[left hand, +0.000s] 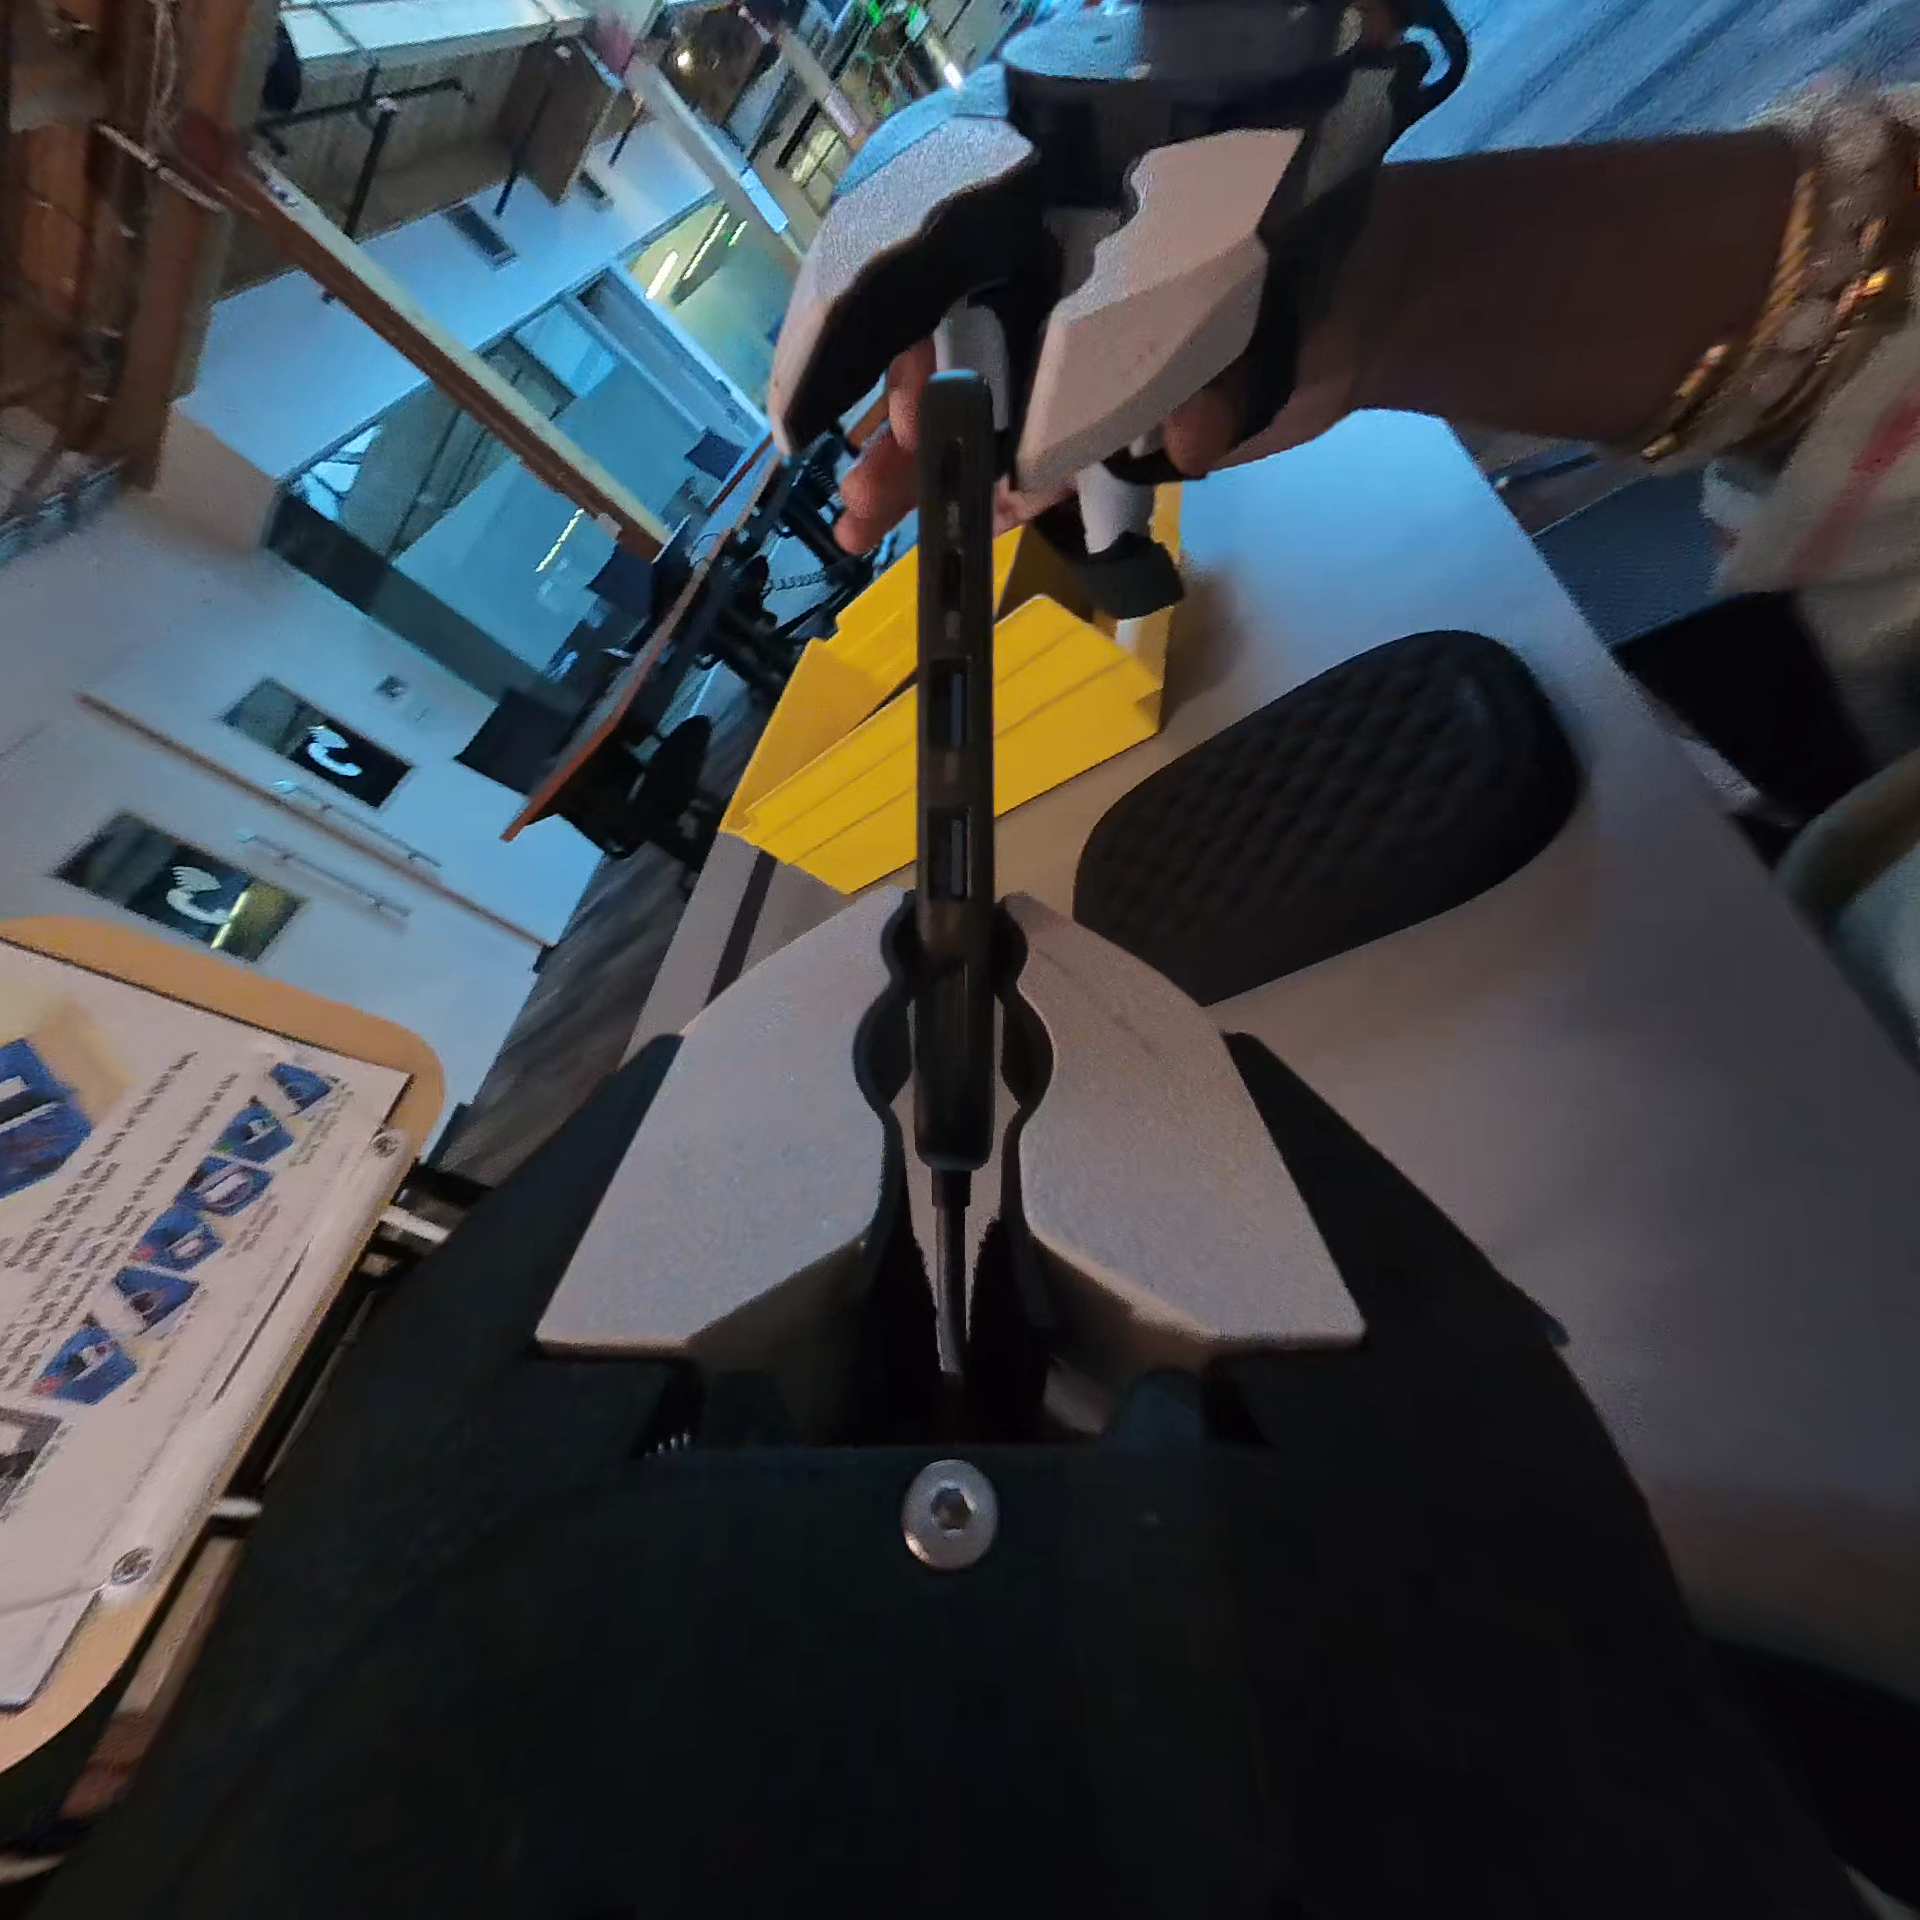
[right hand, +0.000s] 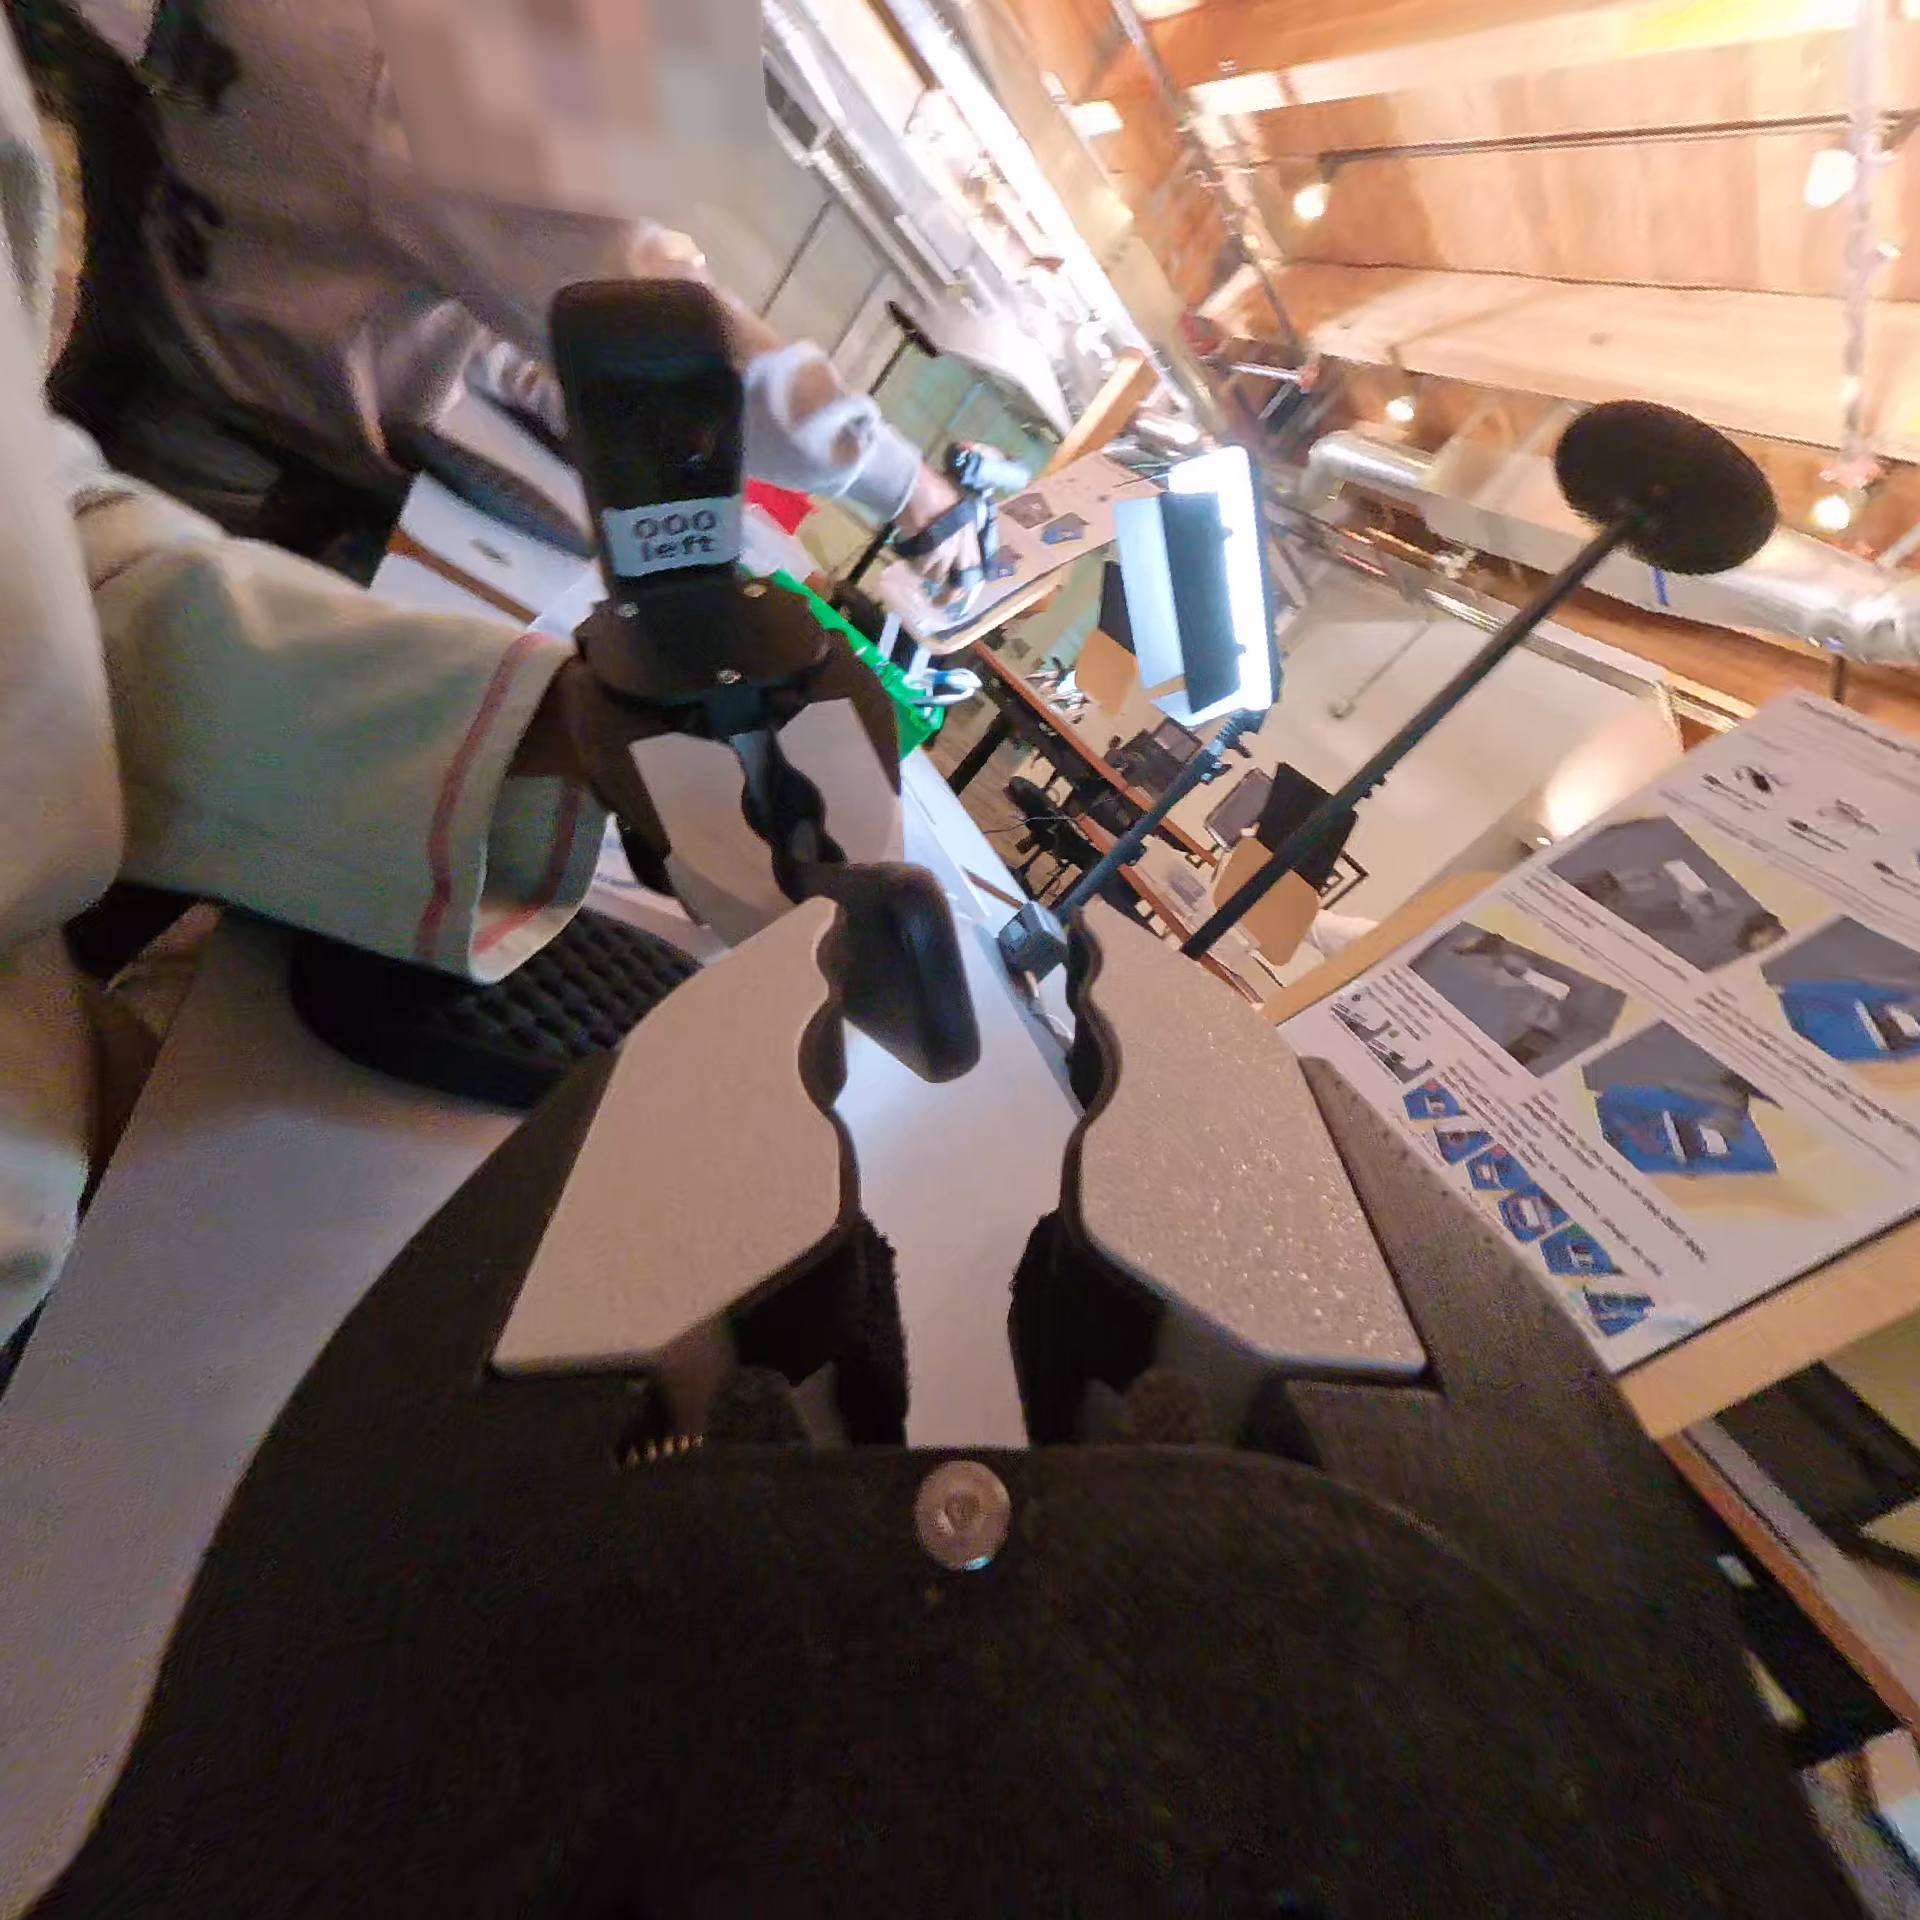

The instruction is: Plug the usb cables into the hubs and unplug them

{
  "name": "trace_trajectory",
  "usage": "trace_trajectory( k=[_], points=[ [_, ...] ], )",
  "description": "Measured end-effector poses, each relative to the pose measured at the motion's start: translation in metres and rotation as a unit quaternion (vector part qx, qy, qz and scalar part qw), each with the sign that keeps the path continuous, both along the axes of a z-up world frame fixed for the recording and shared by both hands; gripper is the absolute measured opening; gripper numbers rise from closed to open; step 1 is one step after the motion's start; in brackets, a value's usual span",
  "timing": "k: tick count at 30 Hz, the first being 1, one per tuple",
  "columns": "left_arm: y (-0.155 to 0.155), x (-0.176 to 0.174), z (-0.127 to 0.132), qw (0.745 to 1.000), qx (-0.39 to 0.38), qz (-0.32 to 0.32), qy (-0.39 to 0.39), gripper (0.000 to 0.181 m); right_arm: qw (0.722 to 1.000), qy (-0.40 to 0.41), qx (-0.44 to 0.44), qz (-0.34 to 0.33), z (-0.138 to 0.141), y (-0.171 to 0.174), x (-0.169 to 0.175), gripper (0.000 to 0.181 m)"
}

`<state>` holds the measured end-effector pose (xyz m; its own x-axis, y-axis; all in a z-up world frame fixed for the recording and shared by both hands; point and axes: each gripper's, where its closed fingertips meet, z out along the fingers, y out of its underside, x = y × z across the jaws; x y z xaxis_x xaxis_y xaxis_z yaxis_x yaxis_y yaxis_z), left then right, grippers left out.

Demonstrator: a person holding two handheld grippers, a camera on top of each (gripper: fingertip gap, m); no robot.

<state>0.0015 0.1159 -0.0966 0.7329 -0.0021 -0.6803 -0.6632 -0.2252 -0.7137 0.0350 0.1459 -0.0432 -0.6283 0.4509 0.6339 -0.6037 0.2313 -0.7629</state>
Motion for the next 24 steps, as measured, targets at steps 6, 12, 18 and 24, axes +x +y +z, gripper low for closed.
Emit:
trace_trajectory(
  k=[6,12,18,24],
  points=[
    [0.003,-0.001,-0.007,0.999,-0.027,-0.002,0.032,0.012,0.986,0.046,0.158,-0.016,-0.028,-0.015,-0.006,0.017],
    [-0.001,-0.024,0.0,0.996,0.005,0.078,0.029,0.038,0.957,0.116,0.249,-0.097,-0.042,-0.002,-0.024,0.012],
    [-0.049,-0.037,0.029,0.981,0.089,0.166,-0.035,0.049,0.871,0.155,0.428,-0.186,-0.088,0.037,-0.053,0.012],
    [-0.12,-0.046,0.053,0.953,0.152,0.257,-0.047,0.048,0.837,0.1,0.513,-0.161,-0.147,0.07,-0.056,0.012]
  ],
)
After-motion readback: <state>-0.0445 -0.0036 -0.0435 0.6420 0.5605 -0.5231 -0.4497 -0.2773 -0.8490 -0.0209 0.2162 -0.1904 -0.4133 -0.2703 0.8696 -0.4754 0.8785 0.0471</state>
